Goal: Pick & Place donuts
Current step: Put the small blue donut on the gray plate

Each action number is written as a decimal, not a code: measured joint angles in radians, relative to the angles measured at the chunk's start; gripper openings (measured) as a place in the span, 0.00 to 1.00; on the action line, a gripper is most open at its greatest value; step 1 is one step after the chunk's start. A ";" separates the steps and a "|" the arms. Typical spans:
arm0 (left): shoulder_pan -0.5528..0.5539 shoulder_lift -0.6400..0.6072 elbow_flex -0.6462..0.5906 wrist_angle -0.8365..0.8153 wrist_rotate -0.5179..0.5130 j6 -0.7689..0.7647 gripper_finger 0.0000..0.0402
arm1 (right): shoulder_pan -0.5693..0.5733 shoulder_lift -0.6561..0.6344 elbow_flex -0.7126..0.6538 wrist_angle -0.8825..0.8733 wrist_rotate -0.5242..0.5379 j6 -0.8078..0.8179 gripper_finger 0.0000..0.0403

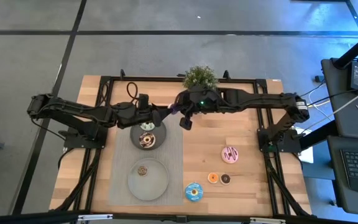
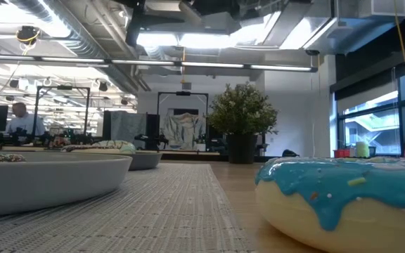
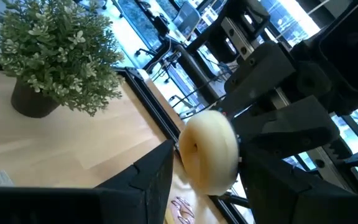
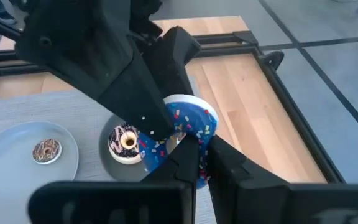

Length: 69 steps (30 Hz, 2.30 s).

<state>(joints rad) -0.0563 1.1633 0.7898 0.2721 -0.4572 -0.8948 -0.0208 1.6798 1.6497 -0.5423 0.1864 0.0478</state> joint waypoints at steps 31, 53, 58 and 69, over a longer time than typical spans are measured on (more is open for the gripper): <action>-0.001 0.000 0.000 -0.043 0.129 0.042 0.12 | -0.006 -0.048 -0.001 -0.095 -0.006 -0.024 0.45; -0.329 0.141 0.000 -0.420 0.536 -0.392 0.13 | -0.087 -0.123 -0.079 -0.412 0.135 0.049 0.61; -0.414 0.254 0.000 -0.324 0.544 -0.480 0.13 | -0.088 -0.122 -0.113 -0.399 0.134 0.044 0.61; -0.482 0.413 0.000 -0.300 0.600 -0.789 0.12 | -0.089 -0.122 -0.117 -0.389 0.128 -0.005 0.62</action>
<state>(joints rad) -0.5384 1.5767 0.7895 -0.0277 0.1424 -1.6836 -0.1100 1.5578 1.5322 -0.9316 0.3140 0.0424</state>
